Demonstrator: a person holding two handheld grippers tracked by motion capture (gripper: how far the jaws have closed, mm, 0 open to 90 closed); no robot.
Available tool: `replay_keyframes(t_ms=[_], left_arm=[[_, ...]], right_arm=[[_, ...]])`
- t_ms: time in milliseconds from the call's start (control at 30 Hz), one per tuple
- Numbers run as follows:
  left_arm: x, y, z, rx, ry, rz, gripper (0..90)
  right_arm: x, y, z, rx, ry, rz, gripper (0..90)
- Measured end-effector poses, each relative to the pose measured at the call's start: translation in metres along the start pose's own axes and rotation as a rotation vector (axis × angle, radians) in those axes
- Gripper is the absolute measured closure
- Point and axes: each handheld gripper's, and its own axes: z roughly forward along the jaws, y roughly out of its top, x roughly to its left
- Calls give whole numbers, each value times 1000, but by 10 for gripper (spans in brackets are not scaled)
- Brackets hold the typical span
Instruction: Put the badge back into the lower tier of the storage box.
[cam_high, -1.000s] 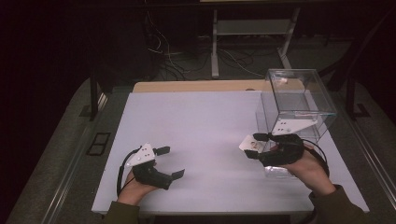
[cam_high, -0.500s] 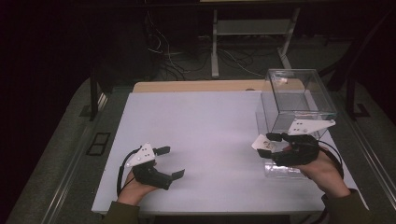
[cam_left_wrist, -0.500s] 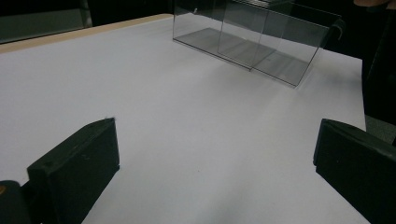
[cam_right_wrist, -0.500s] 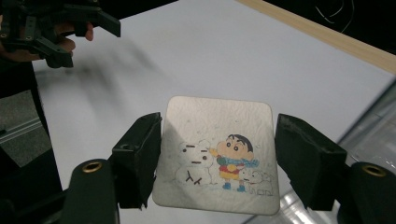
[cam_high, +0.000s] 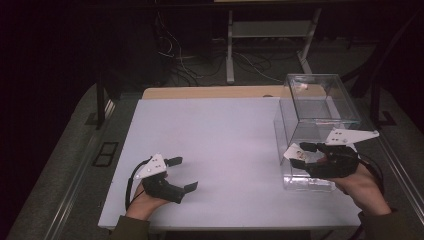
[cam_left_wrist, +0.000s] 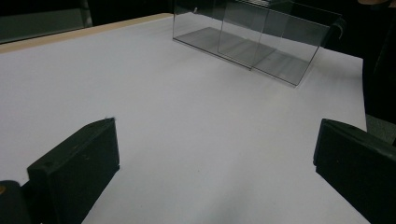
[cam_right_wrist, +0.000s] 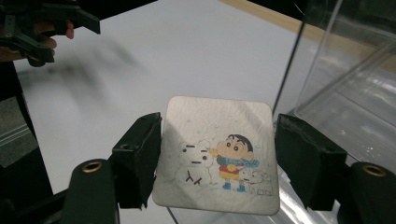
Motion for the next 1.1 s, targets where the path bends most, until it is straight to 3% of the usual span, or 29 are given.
replay_keyframes(t_ms=[500,1100], left_arm=[[0,0,0,-1,-1,-1,0],[0,0,1,4,-6,0,0]], right_arm=[[-20,-22,-15,26,-56,58,324],[-31,-36,-8,99,-95,92,323]])
